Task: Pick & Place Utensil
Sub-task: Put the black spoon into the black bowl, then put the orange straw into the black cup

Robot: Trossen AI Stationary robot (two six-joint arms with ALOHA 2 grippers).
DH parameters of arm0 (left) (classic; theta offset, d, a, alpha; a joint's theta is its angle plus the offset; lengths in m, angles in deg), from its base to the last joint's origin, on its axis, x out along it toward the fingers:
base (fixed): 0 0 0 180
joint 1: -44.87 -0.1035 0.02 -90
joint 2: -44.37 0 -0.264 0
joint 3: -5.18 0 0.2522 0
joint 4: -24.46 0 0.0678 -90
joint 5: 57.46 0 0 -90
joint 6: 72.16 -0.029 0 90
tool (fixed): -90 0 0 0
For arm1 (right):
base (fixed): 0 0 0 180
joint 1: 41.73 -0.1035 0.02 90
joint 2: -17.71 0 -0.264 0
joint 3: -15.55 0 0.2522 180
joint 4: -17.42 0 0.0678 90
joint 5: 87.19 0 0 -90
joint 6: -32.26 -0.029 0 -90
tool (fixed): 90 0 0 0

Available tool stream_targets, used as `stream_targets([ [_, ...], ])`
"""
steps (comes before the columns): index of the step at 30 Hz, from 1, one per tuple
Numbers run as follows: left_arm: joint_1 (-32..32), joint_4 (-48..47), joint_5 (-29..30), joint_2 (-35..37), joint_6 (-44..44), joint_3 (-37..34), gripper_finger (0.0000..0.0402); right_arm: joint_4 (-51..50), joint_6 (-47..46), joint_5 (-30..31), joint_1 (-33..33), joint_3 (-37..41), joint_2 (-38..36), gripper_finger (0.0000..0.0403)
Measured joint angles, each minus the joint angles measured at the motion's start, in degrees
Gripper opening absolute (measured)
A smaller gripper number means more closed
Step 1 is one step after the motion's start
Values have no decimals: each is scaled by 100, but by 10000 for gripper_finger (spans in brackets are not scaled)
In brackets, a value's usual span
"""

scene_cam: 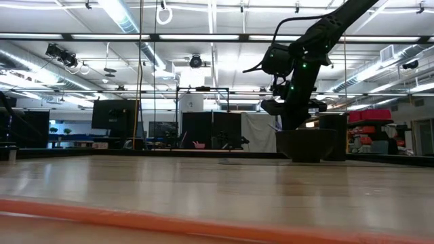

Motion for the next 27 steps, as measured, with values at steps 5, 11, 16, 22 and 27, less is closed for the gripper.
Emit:
stream_targets([
  [5, 2, 0, 2, 1, -2, 0, 197, -1, 0, 4, 0, 0, 0, 66],
  [11, 2, 0, 0, 0, -2, 0, 197, -19, 2, 7, -48, 0, -39, 66],
  [16, 2, 0, 1, 0, -2, 0, 197, -31, 22, 10, -317, 0, -404, 67],
  [22, 2, 0, 2, 0, 0, 0, 197, 40, -92, -236, -1114, 0, -1075, 65],
  [27, 2, 2, 2, 0, -2, 0, 197, 225, -333, -261, -2369, -86, -1223, 59],
])
